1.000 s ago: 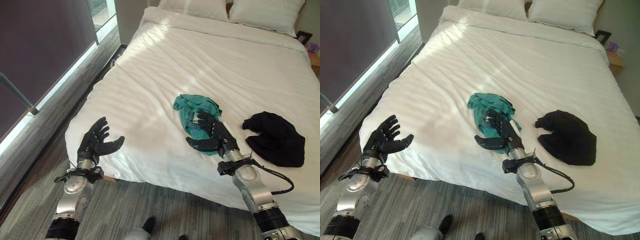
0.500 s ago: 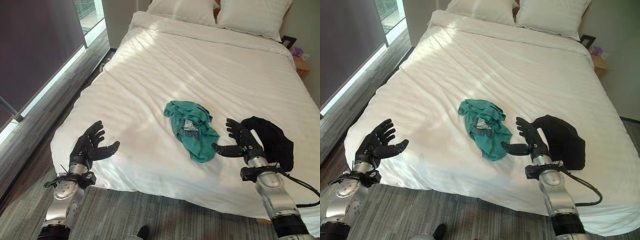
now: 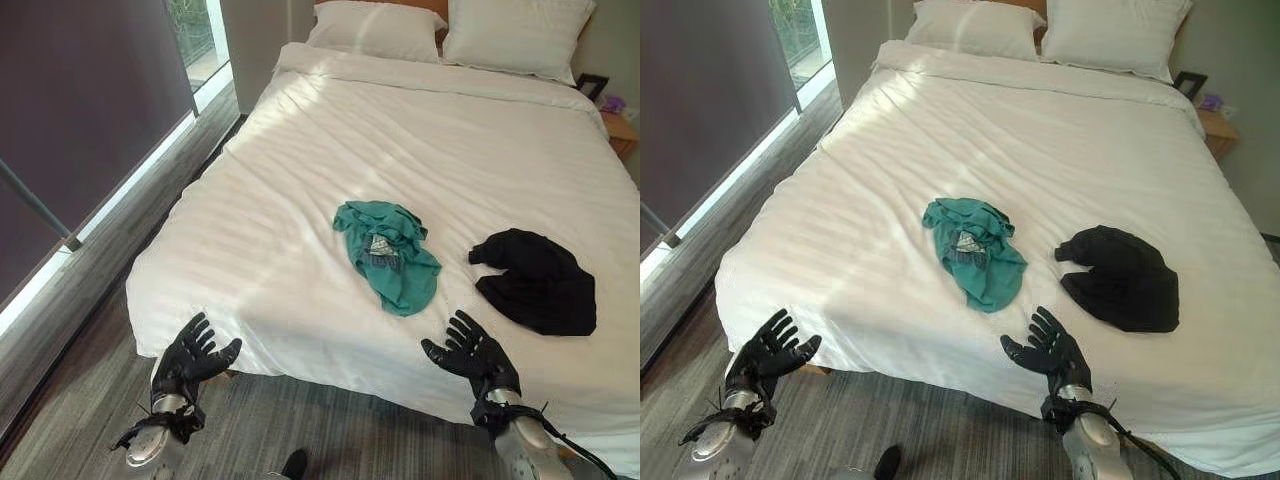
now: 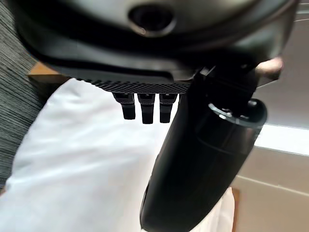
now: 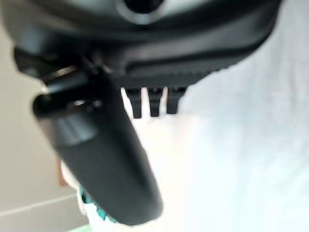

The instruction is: Pick up bed clothes into laundry basket.

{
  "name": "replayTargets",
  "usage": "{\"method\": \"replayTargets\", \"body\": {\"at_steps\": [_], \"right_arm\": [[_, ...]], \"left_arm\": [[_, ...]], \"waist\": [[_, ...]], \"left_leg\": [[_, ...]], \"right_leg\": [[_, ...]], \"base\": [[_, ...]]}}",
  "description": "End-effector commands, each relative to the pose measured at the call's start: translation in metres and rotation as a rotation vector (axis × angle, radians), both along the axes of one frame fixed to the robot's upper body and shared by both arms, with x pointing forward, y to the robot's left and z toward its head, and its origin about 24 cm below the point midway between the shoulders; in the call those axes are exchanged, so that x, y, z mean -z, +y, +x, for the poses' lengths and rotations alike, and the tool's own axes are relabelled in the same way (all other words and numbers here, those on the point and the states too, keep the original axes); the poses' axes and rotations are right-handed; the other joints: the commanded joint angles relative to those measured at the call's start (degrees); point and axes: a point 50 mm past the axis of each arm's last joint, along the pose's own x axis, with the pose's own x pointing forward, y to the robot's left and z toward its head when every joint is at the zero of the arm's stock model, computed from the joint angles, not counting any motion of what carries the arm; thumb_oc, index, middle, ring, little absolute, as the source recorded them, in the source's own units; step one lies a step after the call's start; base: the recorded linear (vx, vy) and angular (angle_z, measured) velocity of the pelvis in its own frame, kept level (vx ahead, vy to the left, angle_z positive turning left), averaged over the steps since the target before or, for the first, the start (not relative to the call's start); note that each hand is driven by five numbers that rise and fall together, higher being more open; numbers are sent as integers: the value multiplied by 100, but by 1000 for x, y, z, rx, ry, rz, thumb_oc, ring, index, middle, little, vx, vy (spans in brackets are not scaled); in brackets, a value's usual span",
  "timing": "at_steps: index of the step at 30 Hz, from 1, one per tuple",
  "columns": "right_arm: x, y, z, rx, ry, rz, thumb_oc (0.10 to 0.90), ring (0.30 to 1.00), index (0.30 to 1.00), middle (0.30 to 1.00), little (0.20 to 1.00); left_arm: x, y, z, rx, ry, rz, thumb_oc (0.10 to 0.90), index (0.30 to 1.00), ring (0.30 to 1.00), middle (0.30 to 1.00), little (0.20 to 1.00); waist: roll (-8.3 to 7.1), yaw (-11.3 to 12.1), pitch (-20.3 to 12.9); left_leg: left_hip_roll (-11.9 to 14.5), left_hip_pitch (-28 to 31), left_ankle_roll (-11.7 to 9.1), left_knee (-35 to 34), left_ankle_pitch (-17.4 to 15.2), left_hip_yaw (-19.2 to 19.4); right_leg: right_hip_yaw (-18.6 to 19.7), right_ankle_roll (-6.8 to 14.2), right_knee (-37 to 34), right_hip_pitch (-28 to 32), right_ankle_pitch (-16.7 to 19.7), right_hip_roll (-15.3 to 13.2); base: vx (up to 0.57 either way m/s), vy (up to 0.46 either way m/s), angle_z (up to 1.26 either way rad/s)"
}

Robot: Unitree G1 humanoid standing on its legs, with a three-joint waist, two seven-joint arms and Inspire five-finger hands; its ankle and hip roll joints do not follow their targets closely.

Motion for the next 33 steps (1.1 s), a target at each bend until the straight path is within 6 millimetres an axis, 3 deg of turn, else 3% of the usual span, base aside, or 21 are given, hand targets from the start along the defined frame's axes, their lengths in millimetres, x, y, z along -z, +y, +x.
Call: {"method": "replayTargets", "body": {"at_steps": [1, 2, 3, 4, 5, 7, 9, 11, 13, 14, 15, 16, 17, 19, 21, 24, 26, 27, 28, 29, 33], "right_arm": [[-72, 3, 34, -70, -357, -80, 800, 900, 900, 900, 900], [-79, 21, 44, -137, -399, -57, 800, 900, 900, 900, 900], [-79, 22, 44, -138, -399, -56, 800, 900, 900, 900, 900], [-83, 27, 48, -179, -411, -67, 800, 900, 900, 900, 900], [-82, 25, 47, -184, -406, -75, 800, 900, 900, 900, 900], [-81, 25, 46, -183, -402, -83, 800, 900, 900, 900, 900], [-88, 24, 47, -180, -421, -123, 800, 900, 900, 900, 900], [-89, 24, 48, -175, -428, -118, 800, 900, 900, 900, 900], [-92, 26, 49, -186, -439, -121, 800, 900, 900, 900, 900], [-93, 27, 52, -203, -441, -124, 800, 900, 900, 900, 900], [-92, 23, 55, -198, -429, -142, 800, 900, 900, 900, 900], [-98, 15, 56, -193, -426, -184, 800, 900, 900, 900, 900], [-98, 15, 56, -193, -427, -184, 800, 900, 900, 900, 900], [-101, 17, 58, -214, -441, -152, 800, 900, 900, 900, 900], [-104, 15, 60, -222, -441, -186, 800, 900, 900, 900, 900], [-102, 12, 59, -205, -433, -195, 800, 900, 900, 900, 900], [-97, 14, 56, -207, -411, -196, 800, 900, 900, 900, 900], [-97, 14, 56, -206, -410, -196, 800, 900, 900, 900, 900], [-92, 16, 52, -226, -388, -197, 800, 900, 900, 900, 900], [-91, 16, 50, -236, -382, -204, 800, 900, 900, 900, 900], [-98, 3, 51, -234, -371, -296, 800, 900, 900, 900, 900]], "left_arm": [[-50, 18, 30, -5, -242, 130, 800, 900, 900, 900, 900], [-57, 22, 32, 5, -252, 178, 800, 900, 900, 900, 900], [-57, 22, 32, 4, -253, 178, 800, 900, 900, 900, 900], [-60, 24, 31, 13, -270, 173, 800, 900, 900, 900, 900], [-62, 22, 31, 23, -284, 161, 800, 900, 900, 900, 900], [-61, 20, 31, 31, -286, 152, 800, 900, 900, 900, 900], [-63, 19, 33, 35, -295, 151, 800, 900, 900, 900, 900], [-62, 21, 33, 12, -297, 139, 800, 900, 900, 900, 900], [-60, 21, 33, 0, -299, 124, 800, 900, 900, 900, 900], [-59, 22, 33, 1, -289, 141, 800, 900, 900, 900, 900], [-62, 21, 36, 8, -300, 156, 800, 900, 900, 900, 900], [-57, 15, 39, -4, -302, 71, 800, 900, 900, 900, 900], [-57, 15, 39, -4, -303, 71, 800, 900, 900, 900, 900], [-56, 9, 39, 11, -318, 25, 800, 900, 900, 900, 900], [-64, 8, 39, 41, -342, 56, 800, 900, 900, 900, 900], [-63, 3, 44, 48, -351, 20, 800, 900, 900, 900, 900], [-61, -2, 47, 67, -339, 20, 800, 900, 900, 900, 900], [-61, -3, 47, 67, -339, 21, 800, 900, 900, 900, 900], [-66, -6, 51, 101, -347, 51, 800, 900, 900, 900, 900], [-68, -8, 54, 120, -351, 62, 800, 900, 900, 900, 900], [-77, -22, 67, 191, -379, 60, 800, 900, 900, 900, 900]], "waist": [[143, 101, -167], [260, 202, -93], [247, 200, -86], [352, 238, -123], [361, 202, -162], [338, 162, -190], [201, 172, -293], [144, 134, -370], [147, 129, -413], [129, 184, -432], [133, 164, -380], [-15, 43, -303], [-20, 37, -315], [-192, 119, -347], [-203, 179, -391], [-192, 172, -444], [-115, 135, -496], [-116, 137, -487], [-78, 78, -513], [-69, 54, -511], [-192, -48, -542]], "left_leg": [[-3, -227, 156, 658, -730, 49], [240, -191, 128, 613, -729, 94], [236, -175, 129, 597, -734, 100], [554, -60, 30, 448, -748, 61], [679, 8, -38, 371, -770, -57], [768, 98, -90, 305, -811, -103], [1086, 221, -325, 179, -909, -160], [1445, 358, -480, -95, -767, -219], [1796, 360, -689, -352, -376, -213], [2021, 276, -811, -415, -24, -83], [2221, 103, -837, -399, 525, -9], [2114, -184, -527, -31, 772, 481], [2104, -216, -527, -21, 784, 472], [1629, -158, -461, 432, 495, 129], [1095, -121, -403, 597, 157, -224], [488, -139, -238, 338, -287, -192], [66, -175, -40, 22, -221, -173], [65, -146, -34, 5, -221, -175], [-147, -100, 123, -160, -170, -162], [-192, -78, 158, -227, -117, -150], [-226, -96, 218, -155, -141, -191]], "right_leg": [[467, -11, 1962, -1012, -485, 428], [182, 124, 2350, -1347, -50, -133], [188, 123, 2397, -1361, -83, -139], [90, -26, 2171, -1476, 216, -856], [218, 8, 1927, -1408, 432, -1119], [371, 105, 1614, -1288, 640, -1231], [410, 495, 715, -1254, 1031, -1621], [630, 677, 665, -1230, 997, -1498], [625, 710, 830, -1206, 612, -1276], [248, 667, 647, -1094, 308, -1132], [140, 585, 600, -1026, 219, -927], [-38, 402, 297, -823, 224, -806], [-41, 405, 279, -838, 249, -813], [11, 299, -44, -805, 409, -638], [124, 225, 3, -752, 346, -503], [158, 89, 74, -643, 216, -272], [162, 28, 25, -599, 223, -13], [160, 26, 23, -577, 210, -17], [234, -16, 36, -543, 162, 201], [254, -39, 32, -529, 142, 259], [348, -65, 149, -559, 80, 355]], "base": [[-102, -116, -70], [-93, -120, -55], [-43, -263, -55], [81, -299, -42], [145, -418, -42], [168, -338, 13], [216, -560, 12], [166, -574, -2], [124, -594, 25], [67, -667, 23], [8, -810, 19], [-35, -584, 25], [-6, -577, 70], [57, -465, 50], [127, -381, -30], [144, -275, -20], [128, -145, 35], [137, -113, 15], [114, -76, 9], [109, -92, 3], [55, -30, 4]]}}
